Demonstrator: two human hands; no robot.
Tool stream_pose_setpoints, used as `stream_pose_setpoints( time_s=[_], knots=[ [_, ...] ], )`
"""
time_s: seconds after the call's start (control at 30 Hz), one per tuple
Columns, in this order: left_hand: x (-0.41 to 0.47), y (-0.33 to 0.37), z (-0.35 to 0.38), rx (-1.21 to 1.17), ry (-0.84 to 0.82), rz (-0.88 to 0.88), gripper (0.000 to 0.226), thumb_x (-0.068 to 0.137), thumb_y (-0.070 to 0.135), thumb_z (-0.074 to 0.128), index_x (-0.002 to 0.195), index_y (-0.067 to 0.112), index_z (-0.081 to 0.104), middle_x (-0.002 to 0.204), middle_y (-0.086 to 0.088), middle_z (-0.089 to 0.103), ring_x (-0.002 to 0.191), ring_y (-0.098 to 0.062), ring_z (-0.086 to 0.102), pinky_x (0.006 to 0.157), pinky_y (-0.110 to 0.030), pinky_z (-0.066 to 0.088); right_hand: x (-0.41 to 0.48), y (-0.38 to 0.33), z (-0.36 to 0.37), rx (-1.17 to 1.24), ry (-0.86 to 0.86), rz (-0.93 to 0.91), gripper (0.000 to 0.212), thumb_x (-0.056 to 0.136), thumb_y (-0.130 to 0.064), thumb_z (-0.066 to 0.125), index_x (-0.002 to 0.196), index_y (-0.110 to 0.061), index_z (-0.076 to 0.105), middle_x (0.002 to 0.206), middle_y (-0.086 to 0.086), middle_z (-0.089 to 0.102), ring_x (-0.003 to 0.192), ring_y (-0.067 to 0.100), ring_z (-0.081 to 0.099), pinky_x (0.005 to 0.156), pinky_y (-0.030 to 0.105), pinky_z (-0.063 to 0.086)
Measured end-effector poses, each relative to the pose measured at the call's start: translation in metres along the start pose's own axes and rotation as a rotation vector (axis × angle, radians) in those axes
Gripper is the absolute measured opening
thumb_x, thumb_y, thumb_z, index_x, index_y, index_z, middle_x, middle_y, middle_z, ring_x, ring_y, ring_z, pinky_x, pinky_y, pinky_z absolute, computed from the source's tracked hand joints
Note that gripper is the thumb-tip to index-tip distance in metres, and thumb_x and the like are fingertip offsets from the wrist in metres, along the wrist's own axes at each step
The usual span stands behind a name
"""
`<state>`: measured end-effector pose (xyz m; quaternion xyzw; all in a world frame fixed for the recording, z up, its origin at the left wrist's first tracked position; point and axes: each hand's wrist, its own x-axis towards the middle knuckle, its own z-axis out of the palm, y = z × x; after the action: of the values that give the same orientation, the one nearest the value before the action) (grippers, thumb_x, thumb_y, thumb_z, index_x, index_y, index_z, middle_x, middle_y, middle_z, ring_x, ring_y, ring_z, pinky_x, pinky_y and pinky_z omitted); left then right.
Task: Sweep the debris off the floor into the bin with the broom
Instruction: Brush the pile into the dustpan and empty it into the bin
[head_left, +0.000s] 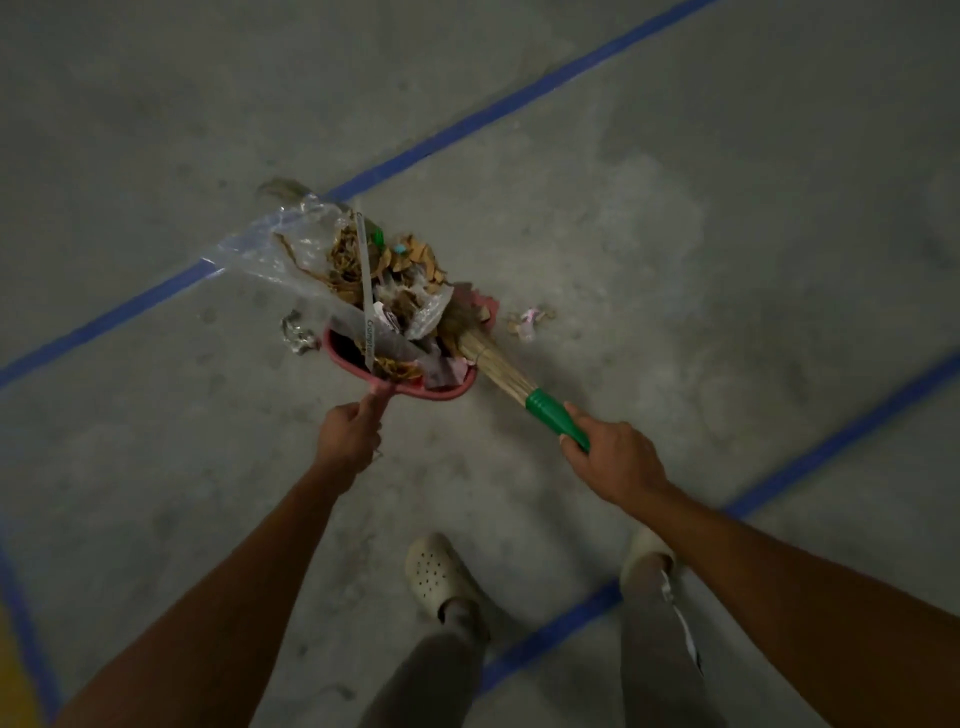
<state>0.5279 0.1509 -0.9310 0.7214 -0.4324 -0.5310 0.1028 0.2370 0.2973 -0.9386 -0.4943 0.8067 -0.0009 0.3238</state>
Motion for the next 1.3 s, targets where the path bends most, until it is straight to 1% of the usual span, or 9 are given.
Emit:
stream_pose_setpoints(
  time_s=[0.13,0.27,0.37,0.5,0.67,1.0,1.1,1.23,1.3],
  knots=[
    [-0.089,0.056,-0.006,0.001,-0.041,0.052,0.098,0.042,0.102,0.050,0.070,0.009,0.055,0.057,-0.005,0.049,0.043,-0.015,0.040,0.044,-0.024,0.032,-0.076,0.011,-0.083,0.152,0.000,0.059,0.055,0.093,-0.045,0.057,0.146,-0.033,0.047,0.108,0.014,0.072,0.095,0.032,0.068,0.080,0.036,0.056],
    [-0.174,0.100,-0.005,0.033,-0.079,0.096,0.085,0.062,0.091,0.054,0.074,0.008,0.057,0.059,-0.005,0.050,0.045,-0.016,0.042,0.045,-0.026,0.034,-0.153,0.028,-0.148,0.302,0.031,0.074,0.056,0.086,-0.052,0.056,0.138,-0.032,0.056,0.113,0.007,0.073,0.099,0.028,0.069,0.084,0.038,0.057],
    [-0.226,0.130,0.011,0.061,-0.103,0.125,0.078,0.070,0.083,0.051,0.077,0.006,0.059,0.059,-0.005,0.051,0.045,-0.015,0.042,0.044,-0.025,0.035,-0.201,0.051,-0.188,0.371,0.058,0.095,0.038,0.091,-0.036,0.063,0.127,-0.026,0.066,0.100,0.009,0.074,0.090,0.027,0.069,0.078,0.040,0.057],
    [-0.284,0.168,0.055,0.059,-0.108,0.179,0.063,0.087,0.068,0.053,0.072,0.007,0.059,0.057,-0.005,0.051,0.045,-0.015,0.043,0.044,-0.026,0.033,-0.253,0.098,-0.237,0.440,0.116,0.131,0.024,0.092,-0.031,0.064,0.112,-0.020,0.071,0.079,0.005,0.070,0.072,0.021,0.067,0.066,0.039,0.056],
    [-0.336,0.223,0.143,0.043,-0.155,0.295,0.055,0.094,0.057,0.056,0.064,0.011,0.052,0.050,-0.003,0.047,0.041,-0.014,0.040,0.046,-0.027,0.028,-0.294,0.184,-0.286,0.522,0.236,0.183,0.022,0.092,-0.029,0.064,0.107,-0.015,0.071,0.071,0.005,0.067,0.058,0.014,0.061,0.057,0.034,0.052],
    [-0.422,0.319,0.339,0.130,-0.327,0.423,0.067,0.086,0.070,0.056,0.071,0.006,0.060,0.055,-0.007,0.051,0.043,-0.017,0.041,0.047,-0.027,0.031,-0.359,0.360,-0.375,0.653,0.387,0.314,0.025,0.092,-0.034,0.063,0.114,-0.024,0.072,0.064,-0.004,0.062,0.054,0.011,0.059,0.058,0.038,0.055],
    [-0.450,0.351,0.403,0.175,-0.429,0.488,0.068,0.083,0.073,0.057,0.069,0.007,0.058,0.055,-0.007,0.049,0.043,-0.015,0.038,0.045,-0.026,0.030,-0.381,0.415,-0.396,0.704,0.460,0.380,0.023,0.092,-0.034,0.063,0.111,-0.027,0.072,0.064,-0.006,0.062,0.054,0.009,0.058,0.057,0.037,0.055],
    [-0.488,0.391,0.495,0.219,-0.562,0.562,0.061,0.089,0.063,0.058,0.068,0.006,0.055,0.055,-0.008,0.047,0.041,-0.014,0.036,0.042,-0.022,0.027,-0.409,0.484,-0.417,0.733,0.560,0.479,0.019,0.091,-0.032,0.063,0.104,-0.021,0.073,0.063,0.001,0.064,0.053,0.013,0.059,0.058,0.044,0.055],
    [-0.503,0.408,0.544,0.239,-0.630,0.599,0.059,0.090,0.061,0.058,0.069,0.006,0.054,0.054,-0.008,0.045,0.040,-0.012,0.035,0.040,-0.020,0.025,-0.422,0.520,-0.425,0.738,0.602,0.537,0.019,0.091,-0.031,0.063,0.103,-0.020,0.073,0.065,0.004,0.065,0.053,0.012,0.059,0.055,0.041,0.054]
  ],
)
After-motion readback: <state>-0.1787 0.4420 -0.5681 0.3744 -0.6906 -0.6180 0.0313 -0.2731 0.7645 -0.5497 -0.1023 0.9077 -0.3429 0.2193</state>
